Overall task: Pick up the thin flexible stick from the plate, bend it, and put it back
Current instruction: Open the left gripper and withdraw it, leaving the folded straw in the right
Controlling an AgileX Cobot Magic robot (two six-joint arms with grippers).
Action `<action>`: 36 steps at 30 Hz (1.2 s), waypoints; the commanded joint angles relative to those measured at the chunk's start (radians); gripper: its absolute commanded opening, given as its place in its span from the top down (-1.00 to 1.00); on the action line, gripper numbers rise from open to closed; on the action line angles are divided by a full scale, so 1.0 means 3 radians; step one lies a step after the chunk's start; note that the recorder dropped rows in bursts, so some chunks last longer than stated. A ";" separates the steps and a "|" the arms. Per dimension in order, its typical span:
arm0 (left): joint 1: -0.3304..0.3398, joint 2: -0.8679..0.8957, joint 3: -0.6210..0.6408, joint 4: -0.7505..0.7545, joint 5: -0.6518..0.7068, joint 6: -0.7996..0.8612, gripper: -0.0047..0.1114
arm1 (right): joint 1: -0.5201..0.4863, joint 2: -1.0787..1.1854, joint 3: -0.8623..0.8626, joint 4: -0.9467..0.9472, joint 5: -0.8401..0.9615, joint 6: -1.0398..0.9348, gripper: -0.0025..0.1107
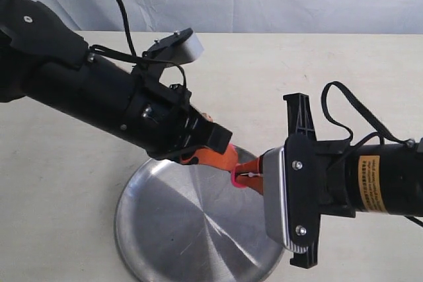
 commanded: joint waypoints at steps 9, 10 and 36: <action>0.0031 0.0014 -0.0068 -0.0446 -0.0619 -0.0062 0.92 | 0.0186 -0.0004 0.0029 -0.0371 -0.0658 -0.0171 0.97; 0.0036 0.0025 -0.0068 -0.0440 -0.0571 -0.0088 0.92 | 0.0235 -0.0004 0.0029 -0.0371 -0.0604 -0.0179 0.97; 0.0941 0.0242 -0.0076 0.0436 -0.0203 -0.0402 0.92 | 0.0922 -0.0004 0.0017 0.0408 0.0787 -0.0216 0.97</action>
